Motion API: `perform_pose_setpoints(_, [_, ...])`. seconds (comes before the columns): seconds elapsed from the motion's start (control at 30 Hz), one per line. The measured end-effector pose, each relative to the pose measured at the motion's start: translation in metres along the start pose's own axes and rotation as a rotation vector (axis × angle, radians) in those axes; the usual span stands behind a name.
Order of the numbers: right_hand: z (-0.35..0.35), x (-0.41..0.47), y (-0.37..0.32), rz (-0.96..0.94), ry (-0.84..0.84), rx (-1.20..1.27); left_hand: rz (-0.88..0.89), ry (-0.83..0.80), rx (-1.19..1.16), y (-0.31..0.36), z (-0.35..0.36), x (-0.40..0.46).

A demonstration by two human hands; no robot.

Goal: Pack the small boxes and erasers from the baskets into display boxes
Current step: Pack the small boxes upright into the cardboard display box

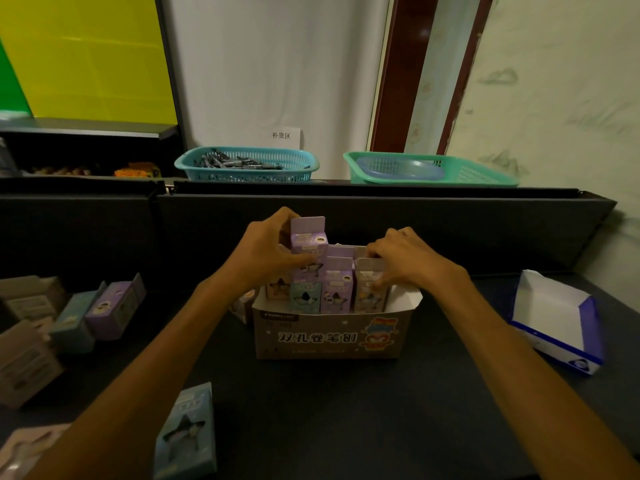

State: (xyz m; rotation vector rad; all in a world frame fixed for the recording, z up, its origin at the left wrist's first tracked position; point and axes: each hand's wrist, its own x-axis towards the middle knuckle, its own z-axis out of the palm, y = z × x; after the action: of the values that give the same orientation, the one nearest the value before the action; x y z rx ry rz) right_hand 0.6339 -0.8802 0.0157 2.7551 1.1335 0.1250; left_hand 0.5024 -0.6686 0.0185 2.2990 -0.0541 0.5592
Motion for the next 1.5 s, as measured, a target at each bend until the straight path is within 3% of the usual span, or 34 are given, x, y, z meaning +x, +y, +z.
perform_pose_setpoints(0.33, [-0.007,-0.008,-0.006,0.024,0.018,0.013,-0.02,-0.034,-0.012,0.003,0.004,0.0])
perform_pose_setpoints(0.57, [-0.014,-0.03,-0.006,0.063,0.183,0.262,-0.025,-0.111,0.002,0.016,0.01,0.001])
perform_pose_setpoints(0.77, [-0.004,-0.041,-0.003,0.084,0.162,0.391,-0.033,-0.174,0.044,0.03,0.02,0.003])
perform_pose_setpoints(1.1, [0.0,-0.046,-0.001,0.056,0.158,0.399,-0.052,-0.32,0.292,0.029,0.044,0.007])
perform_pose_setpoints(1.27, [0.001,-0.046,0.0,0.045,0.144,0.398,0.012,-0.294,0.518,0.027,0.055,0.007])
perform_pose_setpoints(1.5, [0.0,-0.048,0.0,0.035,0.142,0.393,0.028,-0.275,0.609,0.027,0.057,0.006])
